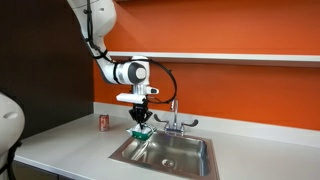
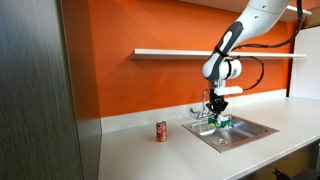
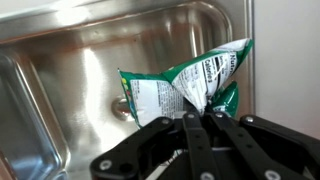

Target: Remove the packet from the sink

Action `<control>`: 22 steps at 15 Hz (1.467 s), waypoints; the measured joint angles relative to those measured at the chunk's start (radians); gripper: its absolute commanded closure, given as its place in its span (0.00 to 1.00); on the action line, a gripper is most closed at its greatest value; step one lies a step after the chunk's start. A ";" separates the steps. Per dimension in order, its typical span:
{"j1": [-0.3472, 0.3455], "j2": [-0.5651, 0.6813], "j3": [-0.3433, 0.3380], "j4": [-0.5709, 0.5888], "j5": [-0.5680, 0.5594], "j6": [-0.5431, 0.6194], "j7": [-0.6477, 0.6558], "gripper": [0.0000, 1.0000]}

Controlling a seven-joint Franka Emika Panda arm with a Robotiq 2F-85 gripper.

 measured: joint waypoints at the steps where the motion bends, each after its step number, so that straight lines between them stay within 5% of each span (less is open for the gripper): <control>1: 0.012 -0.023 0.017 -0.019 0.000 -0.011 0.002 0.98; 13: 0.222 -0.130 0.263 -0.135 0.101 -0.069 0.007 0.98; 22: 0.270 -0.018 0.310 -0.132 0.138 -0.035 -0.003 0.98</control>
